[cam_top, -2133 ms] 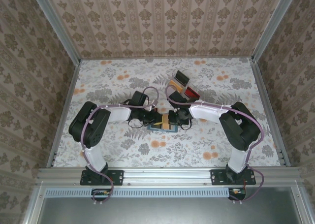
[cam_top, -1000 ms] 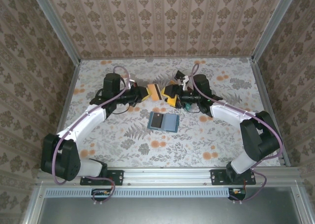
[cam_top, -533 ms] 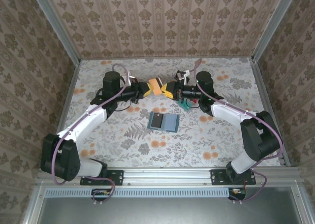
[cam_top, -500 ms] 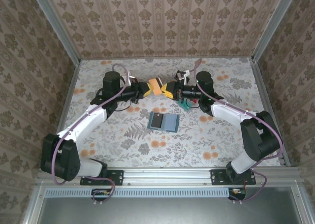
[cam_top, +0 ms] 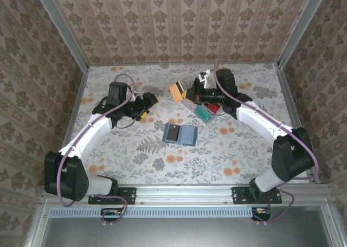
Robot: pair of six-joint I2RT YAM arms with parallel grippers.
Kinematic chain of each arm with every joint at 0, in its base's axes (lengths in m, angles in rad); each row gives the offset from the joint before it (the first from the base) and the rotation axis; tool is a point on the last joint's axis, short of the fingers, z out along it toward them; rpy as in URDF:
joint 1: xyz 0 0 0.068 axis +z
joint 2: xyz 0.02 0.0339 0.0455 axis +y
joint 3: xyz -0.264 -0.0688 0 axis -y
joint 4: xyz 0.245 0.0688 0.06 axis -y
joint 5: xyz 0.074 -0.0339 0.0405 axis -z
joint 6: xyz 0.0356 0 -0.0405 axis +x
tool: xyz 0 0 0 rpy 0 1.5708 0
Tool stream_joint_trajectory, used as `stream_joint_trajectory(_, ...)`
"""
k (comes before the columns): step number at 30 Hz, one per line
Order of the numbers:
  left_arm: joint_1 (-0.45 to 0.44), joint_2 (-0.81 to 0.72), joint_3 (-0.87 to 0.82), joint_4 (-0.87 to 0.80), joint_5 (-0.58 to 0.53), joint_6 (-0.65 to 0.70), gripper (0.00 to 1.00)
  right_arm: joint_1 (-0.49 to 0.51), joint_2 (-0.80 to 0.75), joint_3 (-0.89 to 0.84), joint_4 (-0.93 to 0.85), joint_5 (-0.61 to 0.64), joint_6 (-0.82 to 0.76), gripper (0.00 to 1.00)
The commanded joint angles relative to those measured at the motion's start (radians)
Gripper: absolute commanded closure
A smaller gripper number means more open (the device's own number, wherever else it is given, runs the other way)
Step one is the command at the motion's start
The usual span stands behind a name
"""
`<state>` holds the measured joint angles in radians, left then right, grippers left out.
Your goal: Take the credit cards out of the card holder
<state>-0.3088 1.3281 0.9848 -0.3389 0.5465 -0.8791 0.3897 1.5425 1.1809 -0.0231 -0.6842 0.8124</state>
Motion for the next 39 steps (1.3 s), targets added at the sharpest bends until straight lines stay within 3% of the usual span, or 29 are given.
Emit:
stream_joint_trajectory(1, 0.032, 0.035, 0.012, -0.138, -0.09, 0.157, 0.12, -0.004, -0.009, 0.085, -0.318, 0.193, -0.33, 1.0)
stream_joint_trajectory(5, 0.043, 0.038, -0.008, -0.148, -0.125, 0.201, 0.01, -0.006, 0.028, 0.148, -0.414, 0.397, -0.542, 1.0)
stream_joint_trajectory(7, 0.046, 0.034, -0.018, -0.152, -0.125, 0.22, 0.0, -0.006, 0.059, 0.191, -0.454, 0.464, -0.647, 1.0)
stream_joint_trajectory(15, 0.057, 0.013, -0.048, -0.176, -0.123, 0.254, 0.0, -0.006, 0.184, 0.34, -0.507, 0.547, -0.905, 1.0)
stream_joint_trajectory(23, 0.089, 0.036, 0.026, -0.27, -0.123, 0.334, 0.0, 0.014, 0.343, 0.486, -0.541, 0.584, -0.962, 1.0)
stream_joint_trajectory(39, 0.096, 0.074, 0.003, -0.233, -0.097, 0.3, 0.0, 0.01, 0.481, 0.513, -0.549, 0.664, -1.035, 1.0)
